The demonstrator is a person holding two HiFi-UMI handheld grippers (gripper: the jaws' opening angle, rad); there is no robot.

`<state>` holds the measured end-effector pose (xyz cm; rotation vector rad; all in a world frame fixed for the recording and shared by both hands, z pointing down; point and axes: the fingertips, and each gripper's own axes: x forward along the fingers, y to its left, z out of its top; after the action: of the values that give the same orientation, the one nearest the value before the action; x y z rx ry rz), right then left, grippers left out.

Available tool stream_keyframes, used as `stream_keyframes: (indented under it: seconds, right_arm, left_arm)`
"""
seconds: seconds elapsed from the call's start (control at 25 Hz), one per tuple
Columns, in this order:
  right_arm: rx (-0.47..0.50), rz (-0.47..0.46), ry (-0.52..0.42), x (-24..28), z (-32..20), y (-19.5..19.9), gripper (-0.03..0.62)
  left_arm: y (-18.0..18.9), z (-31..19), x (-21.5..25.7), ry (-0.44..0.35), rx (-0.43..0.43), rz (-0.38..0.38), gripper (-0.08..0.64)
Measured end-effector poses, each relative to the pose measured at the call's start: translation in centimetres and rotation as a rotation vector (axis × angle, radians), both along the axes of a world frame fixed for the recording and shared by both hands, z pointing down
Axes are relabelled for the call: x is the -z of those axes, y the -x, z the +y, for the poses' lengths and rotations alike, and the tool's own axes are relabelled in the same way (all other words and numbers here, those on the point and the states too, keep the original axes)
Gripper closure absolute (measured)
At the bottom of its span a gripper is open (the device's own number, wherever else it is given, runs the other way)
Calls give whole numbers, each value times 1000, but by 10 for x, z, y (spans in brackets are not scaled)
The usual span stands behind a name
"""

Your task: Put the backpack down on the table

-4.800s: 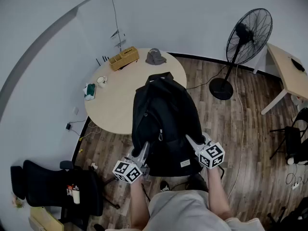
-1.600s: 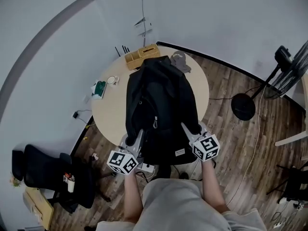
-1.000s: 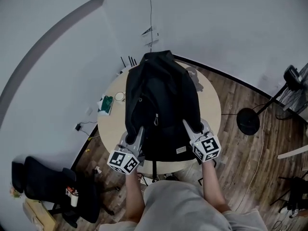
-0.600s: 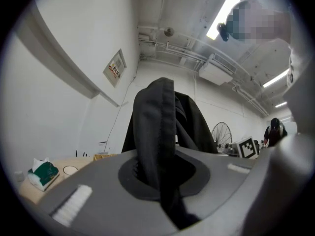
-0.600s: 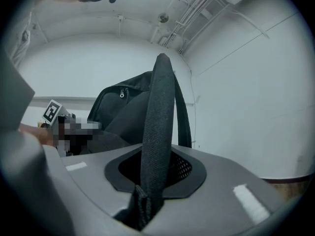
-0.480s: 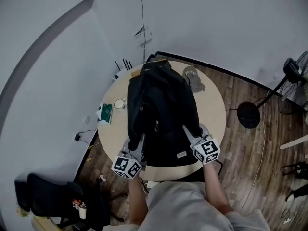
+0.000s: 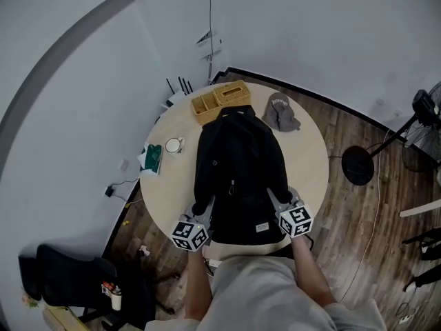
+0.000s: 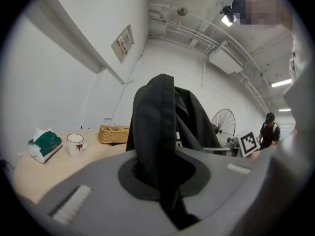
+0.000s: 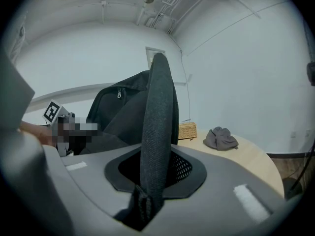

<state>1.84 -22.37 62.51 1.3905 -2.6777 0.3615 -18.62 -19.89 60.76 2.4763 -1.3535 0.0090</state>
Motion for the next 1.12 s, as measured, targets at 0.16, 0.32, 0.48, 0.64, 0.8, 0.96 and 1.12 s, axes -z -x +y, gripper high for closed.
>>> stream_keyframes:
  seconds: [0.16,0.32,0.48,0.64,0.8,0.96,1.12]
  right_arm:
    - [-27,28,19,-14,-10,0,514]
    - [-48,30,34,-27,-19,-4,514]
    - [-65,54,50,-37,-25,-6,514]
    - [-82,63,64,-44,-37,-8,514]
    - [-86,62,102,-55,-46,-10,514]
    - [-93,71,145,-65,-56,-12,511]
    - [-98,93,170,-73,-63,-12,511]
  left_arm:
    - [-3,-14,-10,25,24,-9,491]
    - [-3,-24,-19,19,58,18,491]
    - [-4,-32,-28,30,94,8,489]
    - [-5,-45,-33,56,89,-1,489]
    - [-6,-55,-41,92,94,-17,489]
    - [-7,-68,-49,127,90,-17,488]
    - [-8,-76,-56,157,90,-17,488]
